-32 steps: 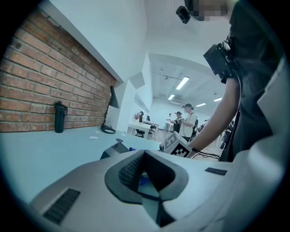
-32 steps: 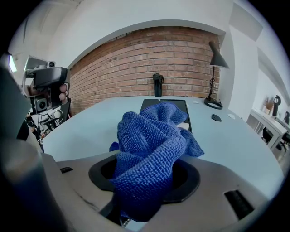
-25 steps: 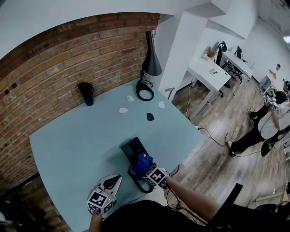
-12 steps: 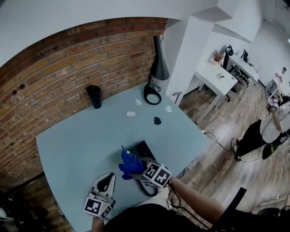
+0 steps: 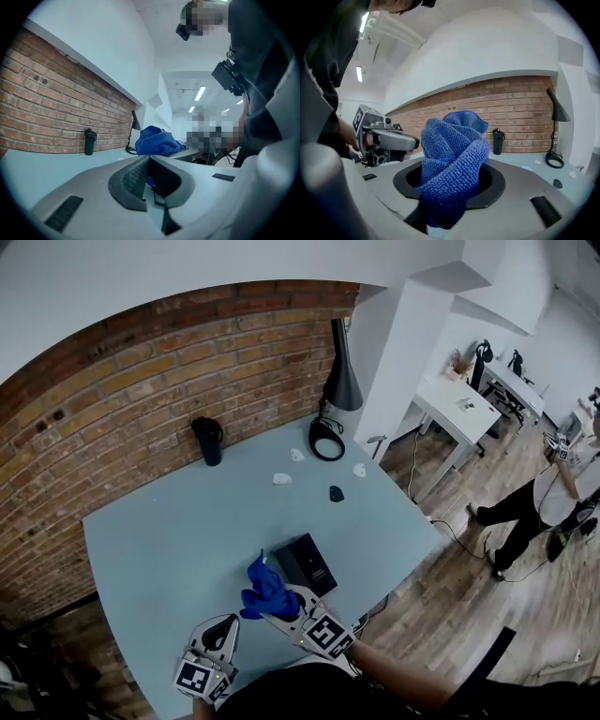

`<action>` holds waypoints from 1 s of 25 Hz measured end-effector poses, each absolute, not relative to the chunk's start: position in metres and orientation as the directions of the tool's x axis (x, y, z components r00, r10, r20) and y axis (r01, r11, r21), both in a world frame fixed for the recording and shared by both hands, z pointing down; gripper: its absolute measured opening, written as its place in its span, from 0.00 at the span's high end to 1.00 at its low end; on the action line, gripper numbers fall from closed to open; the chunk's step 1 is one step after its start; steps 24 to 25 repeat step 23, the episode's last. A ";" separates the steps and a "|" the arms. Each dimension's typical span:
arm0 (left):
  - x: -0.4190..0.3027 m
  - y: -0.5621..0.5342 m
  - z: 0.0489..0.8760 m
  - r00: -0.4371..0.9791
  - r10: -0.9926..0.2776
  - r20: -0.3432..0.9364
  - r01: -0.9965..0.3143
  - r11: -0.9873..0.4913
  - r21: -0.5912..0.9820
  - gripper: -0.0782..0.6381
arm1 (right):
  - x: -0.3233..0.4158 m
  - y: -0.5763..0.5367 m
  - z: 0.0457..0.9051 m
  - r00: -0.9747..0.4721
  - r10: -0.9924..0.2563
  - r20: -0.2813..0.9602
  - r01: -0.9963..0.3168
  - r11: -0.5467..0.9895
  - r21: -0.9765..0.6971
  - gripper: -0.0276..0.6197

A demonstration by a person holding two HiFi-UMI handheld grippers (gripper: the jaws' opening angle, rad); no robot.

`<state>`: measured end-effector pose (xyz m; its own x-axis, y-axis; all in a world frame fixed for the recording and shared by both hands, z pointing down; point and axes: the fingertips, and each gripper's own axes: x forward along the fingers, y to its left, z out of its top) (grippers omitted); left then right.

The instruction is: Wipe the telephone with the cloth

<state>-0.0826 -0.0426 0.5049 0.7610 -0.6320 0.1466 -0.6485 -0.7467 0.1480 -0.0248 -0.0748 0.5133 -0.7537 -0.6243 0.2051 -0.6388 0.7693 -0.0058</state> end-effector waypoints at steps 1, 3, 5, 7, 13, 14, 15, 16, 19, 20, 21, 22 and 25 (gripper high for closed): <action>-0.082 -0.040 0.507 0.765 -0.626 0.152 -0.644 -0.751 0.146 0.89 | -0.027 -0.070 0.519 -0.758 -0.615 0.219 -0.630 0.776 0.000 0.64; -0.082 -0.036 0.513 0.770 -0.619 0.155 -0.638 -0.756 0.150 0.89 | -0.029 -0.065 0.523 -0.760 -0.608 0.228 -0.624 0.781 0.001 0.64; -0.082 -0.035 0.516 0.772 -0.614 0.167 -0.635 -0.755 0.160 0.89 | -0.031 -0.065 0.521 -0.761 -0.611 0.220 -0.629 0.777 -0.016 0.64; -0.080 -0.035 0.517 0.776 -0.607 0.171 -0.630 -0.759 0.162 0.89 | -0.033 -0.066 0.520 -0.762 -0.610 0.217 -0.628 0.778 -0.015 0.64; -0.069 -0.032 0.522 0.791 -0.582 0.185 -0.608 -0.780 0.147 0.89 | -0.033 -0.066 0.518 -0.761 -0.612 0.217 -0.626 0.780 0.006 0.64; -0.069 -0.031 0.522 0.793 -0.581 0.185 -0.607 -0.781 0.148 0.89 | -0.034 -0.065 0.518 -0.761 -0.611 0.218 -0.623 0.782 0.012 0.64; -0.069 -0.031 0.523 0.793 -0.581 0.185 -0.607 -0.781 0.149 0.89 | -0.034 -0.065 0.518 -0.762 -0.609 0.219 -0.621 0.784 0.017 0.64; -0.069 -0.031 0.523 0.793 -0.581 0.186 -0.607 -0.781 0.150 0.89 | -0.035 -0.064 0.518 -0.763 -0.607 0.220 -0.619 0.785 0.020 0.64; -0.071 -0.031 0.525 0.792 -0.581 0.186 -0.608 -0.779 0.154 0.89 | -0.037 -0.064 0.518 -0.765 -0.606 0.217 -0.618 0.786 0.018 0.64; -0.071 -0.031 0.525 0.792 -0.582 0.186 -0.608 -0.779 0.154 0.89 | -0.037 -0.064 0.518 -0.765 -0.606 0.216 -0.618 0.786 0.017 0.64; -0.071 -0.031 0.525 0.792 -0.582 0.185 -0.609 -0.778 0.153 0.89 | -0.037 -0.064 0.517 -0.766 -0.606 0.215 -0.618 0.786 0.017 0.64; -0.071 -0.031 0.525 0.791 -0.583 0.185 -0.609 -0.778 0.153 0.89 | -0.037 -0.064 0.516 -0.766 -0.606 0.214 -0.617 0.786 0.019 0.64; -0.071 -0.032 0.524 0.791 -0.583 0.186 -0.609 -0.778 0.153 0.89 | -0.037 -0.063 0.516 -0.766 -0.606 0.213 -0.617 0.787 0.020 0.64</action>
